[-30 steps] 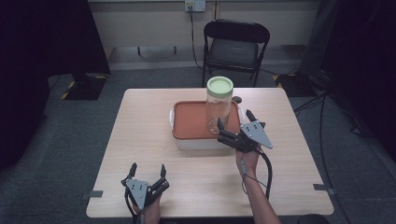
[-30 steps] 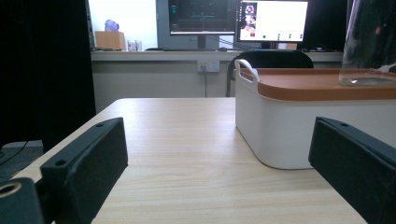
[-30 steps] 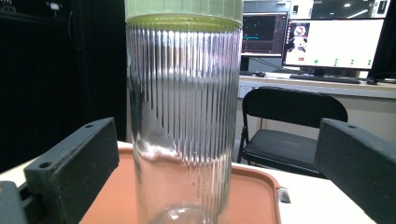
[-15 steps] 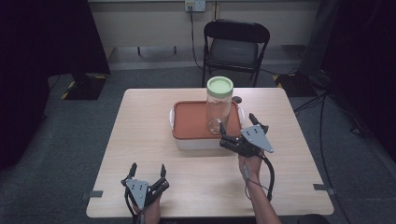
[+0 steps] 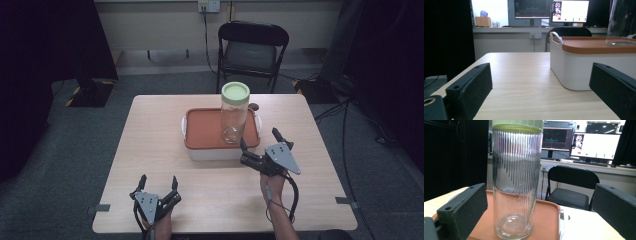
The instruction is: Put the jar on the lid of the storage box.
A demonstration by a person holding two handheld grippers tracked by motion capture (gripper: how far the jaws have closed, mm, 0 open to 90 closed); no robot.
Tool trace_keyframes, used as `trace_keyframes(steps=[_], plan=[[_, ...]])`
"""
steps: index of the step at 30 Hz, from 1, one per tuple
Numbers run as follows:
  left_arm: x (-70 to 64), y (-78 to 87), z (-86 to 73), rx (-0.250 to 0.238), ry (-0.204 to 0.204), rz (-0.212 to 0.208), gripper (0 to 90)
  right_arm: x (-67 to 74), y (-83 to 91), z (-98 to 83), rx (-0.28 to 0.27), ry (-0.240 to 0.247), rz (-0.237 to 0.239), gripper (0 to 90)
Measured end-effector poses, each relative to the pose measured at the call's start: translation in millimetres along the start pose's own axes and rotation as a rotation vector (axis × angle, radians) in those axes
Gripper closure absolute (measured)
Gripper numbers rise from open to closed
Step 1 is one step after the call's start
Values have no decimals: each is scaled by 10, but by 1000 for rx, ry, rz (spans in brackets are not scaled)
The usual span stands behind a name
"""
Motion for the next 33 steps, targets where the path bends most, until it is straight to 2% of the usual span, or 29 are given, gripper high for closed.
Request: trace_keyframes(steps=[9, 15, 17, 22, 33], plan=[[1, 0, 0, 0, 0, 0, 42, -39, 149, 24, -31, 2, -2, 0], [0, 0, 0, 0, 0, 0, 42, -102, 193, -41, -14, -3, -10, 0], [1, 0, 0, 0, 0, 0, 42, -113, 212, -56, -12, 7, -20, 0], [1, 0, 0, 0, 0, 0, 42, -134, 256, -79, -18, -5, -32, 0], [1, 0, 0, 0, 0, 2, 43, -134, 377, -193, -10, -23, -30, 0]])
Point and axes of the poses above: each handheld gripper's, and its own axes: y roughly backward along the jaws, z roughly out of its top, x roughly to its left, the point moved 7 cm from there along -y, roughly forward along the jaws, and after that the axes turned 8 degrees about -z, right-handed, at the moved point
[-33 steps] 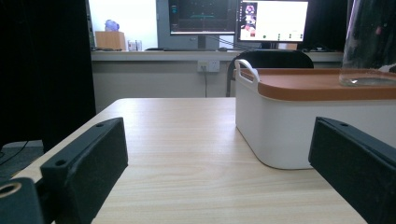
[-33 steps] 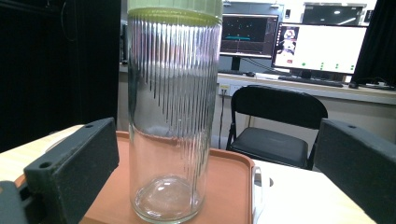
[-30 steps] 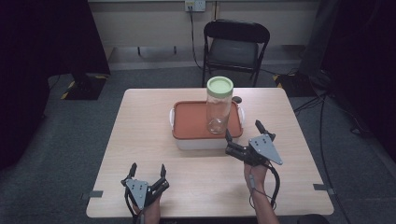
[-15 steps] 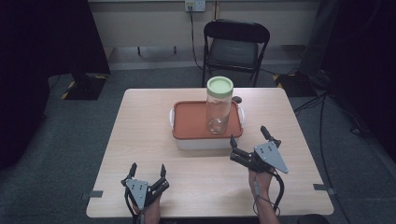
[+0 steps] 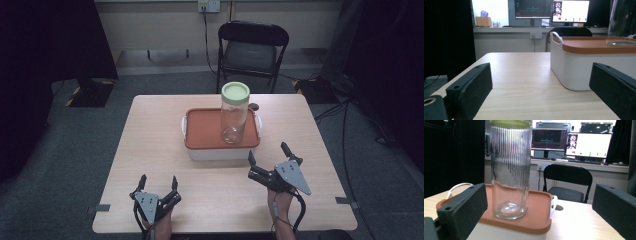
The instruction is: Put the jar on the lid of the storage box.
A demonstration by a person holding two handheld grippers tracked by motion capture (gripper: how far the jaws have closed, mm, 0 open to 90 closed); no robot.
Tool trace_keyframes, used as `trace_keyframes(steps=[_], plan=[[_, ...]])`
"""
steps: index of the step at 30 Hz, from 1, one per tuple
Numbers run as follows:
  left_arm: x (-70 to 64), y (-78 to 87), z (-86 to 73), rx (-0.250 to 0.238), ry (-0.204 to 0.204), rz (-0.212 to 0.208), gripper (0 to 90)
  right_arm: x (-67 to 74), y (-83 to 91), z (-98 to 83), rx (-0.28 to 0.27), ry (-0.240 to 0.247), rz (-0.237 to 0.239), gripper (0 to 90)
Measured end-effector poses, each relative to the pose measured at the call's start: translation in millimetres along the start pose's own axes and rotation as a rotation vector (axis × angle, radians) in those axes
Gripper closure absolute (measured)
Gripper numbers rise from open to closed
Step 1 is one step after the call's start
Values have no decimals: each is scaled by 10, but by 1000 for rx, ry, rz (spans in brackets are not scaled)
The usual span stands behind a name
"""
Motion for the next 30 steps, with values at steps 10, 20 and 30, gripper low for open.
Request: trace_keyframes(steps=[10, 20, 30], plan=[[0, 0, 0, 0, 0, 0, 43, -23, 111, -111, 20, 6, -5, 0], [0, 0, 0, 0, 0, 0, 43, -89, 211, -182, 10, 1, -23, 0], [0, 0, 0, 0, 0, 0, 42, -163, 301, -263, 4, -9, -48, 0]])
Point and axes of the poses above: each handheld gripper's, and its own axes: y roughly backward along the jaws, z roughly out of its top, x roughly to its left, the point moved 7 cm from there along -y, roughly forward along the jaws, and after that the axes turned 8 degrees about -z, right-handed, at the moved point
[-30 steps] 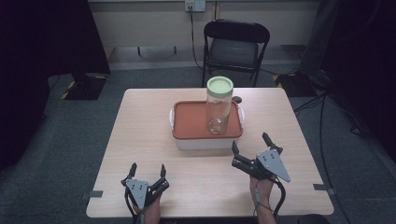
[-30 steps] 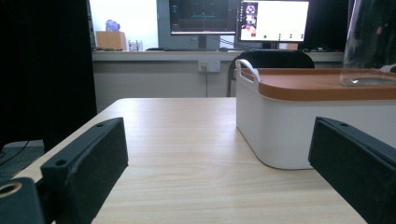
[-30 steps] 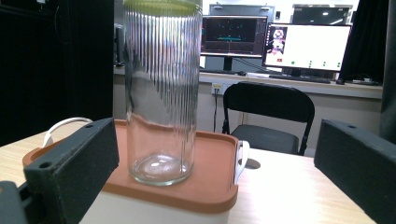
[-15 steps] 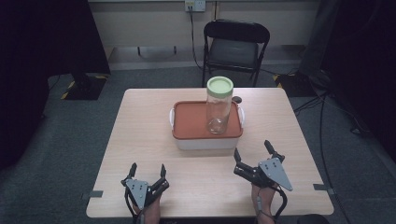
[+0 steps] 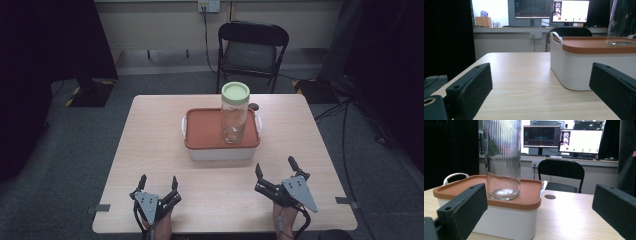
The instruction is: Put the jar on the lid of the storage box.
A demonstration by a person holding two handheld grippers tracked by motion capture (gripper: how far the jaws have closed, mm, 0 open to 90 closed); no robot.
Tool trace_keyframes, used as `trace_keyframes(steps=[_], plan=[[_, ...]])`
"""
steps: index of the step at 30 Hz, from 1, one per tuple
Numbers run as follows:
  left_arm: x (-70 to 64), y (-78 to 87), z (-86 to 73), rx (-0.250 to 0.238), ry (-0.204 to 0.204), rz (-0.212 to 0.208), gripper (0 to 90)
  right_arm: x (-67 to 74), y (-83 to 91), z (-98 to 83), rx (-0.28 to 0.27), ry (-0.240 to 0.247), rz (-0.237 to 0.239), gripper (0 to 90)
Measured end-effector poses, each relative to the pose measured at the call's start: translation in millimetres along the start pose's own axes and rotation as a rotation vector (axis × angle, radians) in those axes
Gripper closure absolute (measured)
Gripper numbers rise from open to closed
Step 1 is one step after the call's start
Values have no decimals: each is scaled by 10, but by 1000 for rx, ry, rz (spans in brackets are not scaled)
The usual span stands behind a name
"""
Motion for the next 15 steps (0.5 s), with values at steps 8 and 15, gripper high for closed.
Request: trace_keyframes(steps=[8, 15], plan=[[0, 0, 0, 0, 0, 0, 43, -26, 50, -106, 21, 1, -1, 0], [0, 0, 0, 0, 0, 0, 43, -89, 108, -173, 28, 2, -14, 0]])
Point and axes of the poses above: each handheld gripper's, and its own axes: y roughly backward along the jaws, z roughly out of its top, x roughly to its left, the point moved 7 cm from there along -y, roughly forward along the jaws, and after that the axes turned 8 degrees about -z, right-handed, at the moved point
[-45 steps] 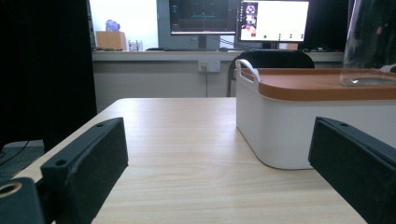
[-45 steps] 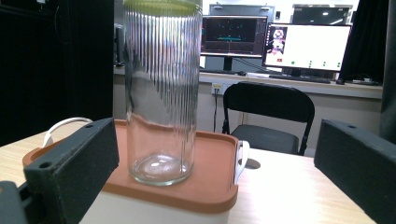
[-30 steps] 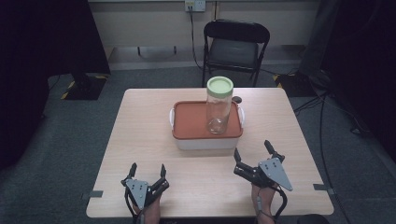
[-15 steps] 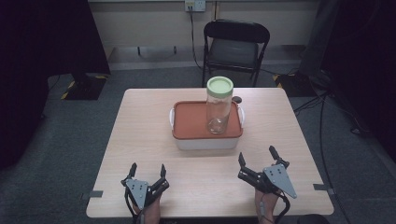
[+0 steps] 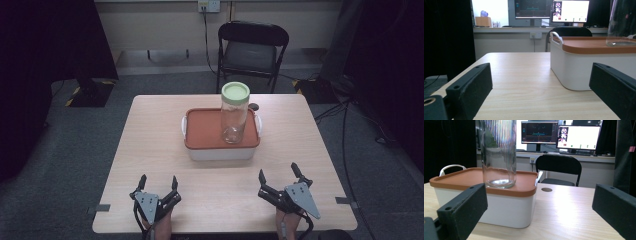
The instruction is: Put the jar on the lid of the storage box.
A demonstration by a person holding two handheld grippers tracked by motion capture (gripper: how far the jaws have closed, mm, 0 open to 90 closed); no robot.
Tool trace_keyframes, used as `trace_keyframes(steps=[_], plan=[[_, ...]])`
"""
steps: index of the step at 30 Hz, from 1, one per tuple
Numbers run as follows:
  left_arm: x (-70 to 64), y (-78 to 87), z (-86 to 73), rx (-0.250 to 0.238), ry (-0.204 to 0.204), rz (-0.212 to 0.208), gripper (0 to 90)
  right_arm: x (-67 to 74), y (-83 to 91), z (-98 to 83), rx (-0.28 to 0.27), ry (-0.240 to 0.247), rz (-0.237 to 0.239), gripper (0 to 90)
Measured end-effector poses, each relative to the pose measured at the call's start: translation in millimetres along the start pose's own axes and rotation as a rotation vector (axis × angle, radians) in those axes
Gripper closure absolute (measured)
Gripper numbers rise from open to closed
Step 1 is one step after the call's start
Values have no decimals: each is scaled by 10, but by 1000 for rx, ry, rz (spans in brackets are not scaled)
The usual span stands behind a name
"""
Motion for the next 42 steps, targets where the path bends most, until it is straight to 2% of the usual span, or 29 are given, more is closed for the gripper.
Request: trace_keyframes(steps=[8, 21, 28, 32, 42], plan=[[1, 0, 0, 0, 0, 2, 44, 4, 9, -106, 4, 10, 15, 0], [1, 0, 0, 0, 0, 2, 44, -4, -9, -250, 22, 22, 8, 0], [1, 0, 0, 0, 0, 2, 44, 5, -23, -332, 35, 20, 15, 0], [1, 0, 0, 0, 0, 2, 43, 12, -22, -355, 24, 13, 24, 0], [1, 0, 0, 0, 0, 2, 43, 23, -56, -463, 59, 8, 25, 0]])
Point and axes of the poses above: each handheld gripper's, and its own axes: y roughly backward along the jaws, z roughly out of its top, x roughly to its left, the point moved 7 cm from there along -y, roughly forward along the jaws, and after that the axes turned 8 degrees about -z, right-handed, at the moved point
